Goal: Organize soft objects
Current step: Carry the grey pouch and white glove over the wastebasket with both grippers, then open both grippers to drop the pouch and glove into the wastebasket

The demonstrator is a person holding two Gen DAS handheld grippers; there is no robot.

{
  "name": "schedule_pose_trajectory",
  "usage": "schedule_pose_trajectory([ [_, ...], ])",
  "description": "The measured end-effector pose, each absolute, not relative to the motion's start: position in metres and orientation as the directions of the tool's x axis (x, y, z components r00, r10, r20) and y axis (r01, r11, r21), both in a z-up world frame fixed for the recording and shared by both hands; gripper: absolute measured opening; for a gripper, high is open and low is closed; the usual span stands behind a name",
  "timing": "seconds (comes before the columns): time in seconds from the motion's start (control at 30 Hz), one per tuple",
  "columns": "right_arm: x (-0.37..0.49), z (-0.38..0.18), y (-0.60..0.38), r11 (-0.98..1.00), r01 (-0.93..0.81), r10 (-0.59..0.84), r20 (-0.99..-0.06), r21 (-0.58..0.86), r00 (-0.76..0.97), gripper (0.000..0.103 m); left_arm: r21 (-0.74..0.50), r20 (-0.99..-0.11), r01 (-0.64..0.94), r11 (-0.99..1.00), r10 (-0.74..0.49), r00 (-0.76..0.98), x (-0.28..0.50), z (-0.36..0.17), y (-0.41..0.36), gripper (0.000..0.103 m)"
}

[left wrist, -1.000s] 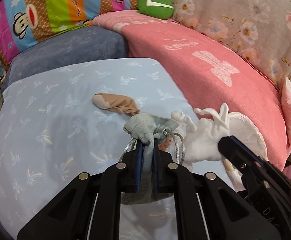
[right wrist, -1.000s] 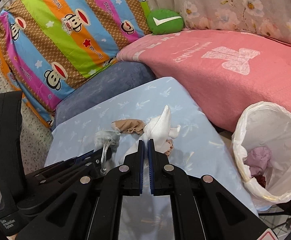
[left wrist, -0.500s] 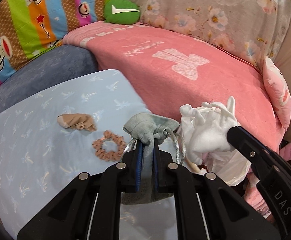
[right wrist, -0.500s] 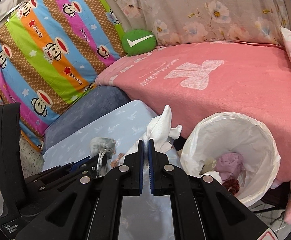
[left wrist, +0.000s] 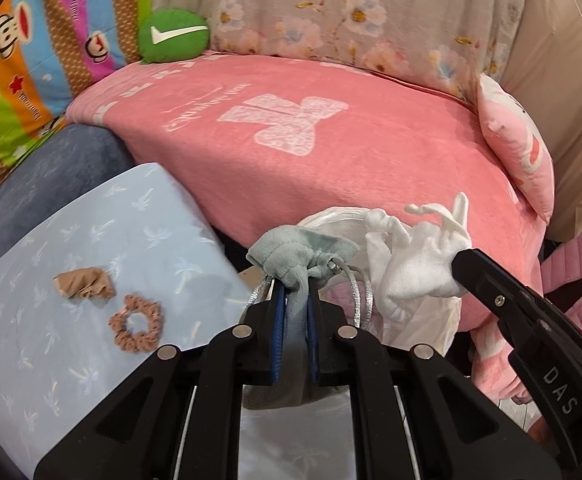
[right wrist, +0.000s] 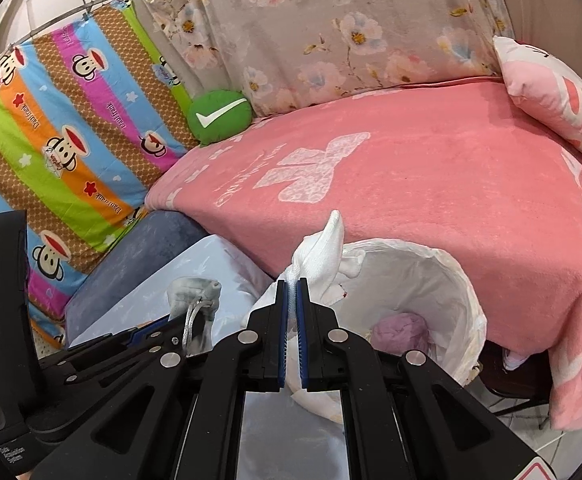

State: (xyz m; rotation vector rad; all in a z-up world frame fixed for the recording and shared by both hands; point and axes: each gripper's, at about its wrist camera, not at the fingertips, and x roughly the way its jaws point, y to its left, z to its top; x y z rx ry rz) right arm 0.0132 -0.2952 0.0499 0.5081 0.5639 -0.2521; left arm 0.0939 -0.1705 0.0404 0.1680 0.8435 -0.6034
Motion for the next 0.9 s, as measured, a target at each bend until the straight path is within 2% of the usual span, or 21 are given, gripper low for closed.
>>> schedule_pose_trajectory([
  [0.37, -0.001, 0.039, -0.329, 0.803, 0.434, -0.142, -0.575, 0.409, 0.805, 0.004, -0.109, -0.756, 0.627, 0.771, -0.474, 0.451, 0.093, 0.037, -0.21, 0.014],
  [0.47, -0.003, 0.037, -0.335, 0.793, 0.448, -0.153, -0.578, 0.412, 0.801, 0.004, -0.139, -0.752, 0.632, 0.763, -0.496, 0.434, 0.095, 0.037, -0.213, 0.027],
  [0.53, -0.003, 0.036, -0.336, 0.79, 0.454, -0.158, -0.578, 0.413, 0.801, 0.004, -0.136, -0.743, 0.62, 0.773, -0.494, 0.452, 0.095, 0.039, -0.212, 0.051],
  [0.6, -0.003, 0.037, -0.338, 0.79, 0.455, -0.161, -0.577, 0.412, 0.801, 0.004, -0.125, -0.729, 0.597, 0.792, -0.481, 0.486, 0.093, 0.041, -0.209, 0.069],
  [0.63, -0.003, 0.037, -0.338, 0.79, 0.455, -0.163, -0.576, 0.41, 0.801, 0.004, -0.124, -0.724, 0.588, 0.799, -0.478, 0.498, 0.093, 0.042, -0.207, 0.072],
  [0.9, 0.004, 0.037, -0.332, 0.799, 0.444, -0.152, -0.578, 0.406, 0.802, 0.004, -0.136, -0.732, 0.544, 0.828, -0.454, 0.507, 0.103, 0.041, -0.193, 0.073],
])
